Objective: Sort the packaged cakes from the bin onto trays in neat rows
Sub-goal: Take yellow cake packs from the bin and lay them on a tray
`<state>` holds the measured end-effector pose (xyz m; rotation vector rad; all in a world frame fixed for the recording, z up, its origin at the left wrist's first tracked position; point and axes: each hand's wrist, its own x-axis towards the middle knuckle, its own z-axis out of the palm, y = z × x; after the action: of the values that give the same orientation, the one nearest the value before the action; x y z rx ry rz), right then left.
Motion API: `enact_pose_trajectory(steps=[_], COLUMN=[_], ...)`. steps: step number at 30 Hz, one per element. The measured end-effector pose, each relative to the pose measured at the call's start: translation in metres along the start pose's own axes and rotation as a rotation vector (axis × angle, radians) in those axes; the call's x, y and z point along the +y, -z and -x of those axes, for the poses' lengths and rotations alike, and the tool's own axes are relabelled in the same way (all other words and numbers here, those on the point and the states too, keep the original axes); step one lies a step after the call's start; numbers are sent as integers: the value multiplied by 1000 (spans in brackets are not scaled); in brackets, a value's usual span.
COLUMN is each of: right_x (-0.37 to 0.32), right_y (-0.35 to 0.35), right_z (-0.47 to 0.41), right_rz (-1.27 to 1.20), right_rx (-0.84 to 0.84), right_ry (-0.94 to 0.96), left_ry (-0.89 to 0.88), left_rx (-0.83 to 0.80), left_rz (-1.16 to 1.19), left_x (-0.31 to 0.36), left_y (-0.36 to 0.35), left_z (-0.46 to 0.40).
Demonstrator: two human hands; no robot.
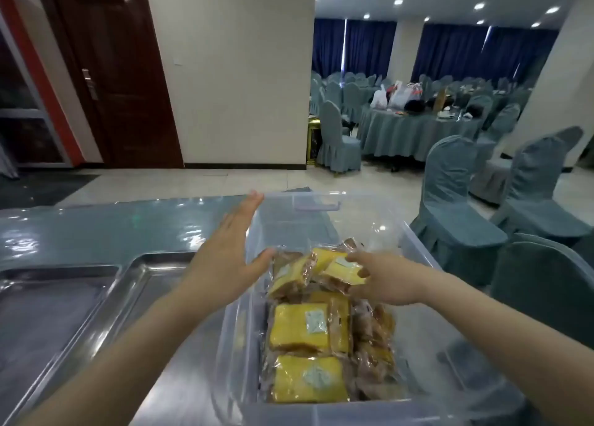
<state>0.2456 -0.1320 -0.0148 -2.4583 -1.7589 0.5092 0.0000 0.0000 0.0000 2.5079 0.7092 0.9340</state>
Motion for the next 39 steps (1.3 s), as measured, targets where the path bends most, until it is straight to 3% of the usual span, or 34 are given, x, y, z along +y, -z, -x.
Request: enact_pose_trajectory(steps=[3, 11, 14, 16, 22, 26, 29, 34, 37, 39], right_x=[5, 9, 14, 17, 20, 19, 26, 34, 41, 38], right_y=[-17, -40, -59, -67, -71, -68, -57, -47, -52, -60], right_z=[-24, -81, -87, -88, -88, -91, -94, -100, -98, -94], right_rz=[191, 345, 343, 381, 452, 409, 375, 259, 115, 150], right_rx=[-216, -395, -385, -329, -210, -132, -52, 107, -63, -167], right_ry=[27, 42, 18, 41, 114, 140, 163, 146, 94, 75], left_ry=[33, 124, 233, 226, 343, 459, 453, 265, 254, 267], left_rx=[-82, -363, -661, -854, -1082, -1098, -1038, -681, -614, -572], left_rz=[-2, 1, 24, -155, -466, -476, -460, -672, -751, -779], left_x=[9, 1, -14, -25, -11, -12, -15, -21, -19, -18], left_y=[-25, -102, -121, -124, -147, -154, -155, -153, -154, -154], left_z=[-15, -56, -53, -44, -18, -16, -15, -22, -24, -26])
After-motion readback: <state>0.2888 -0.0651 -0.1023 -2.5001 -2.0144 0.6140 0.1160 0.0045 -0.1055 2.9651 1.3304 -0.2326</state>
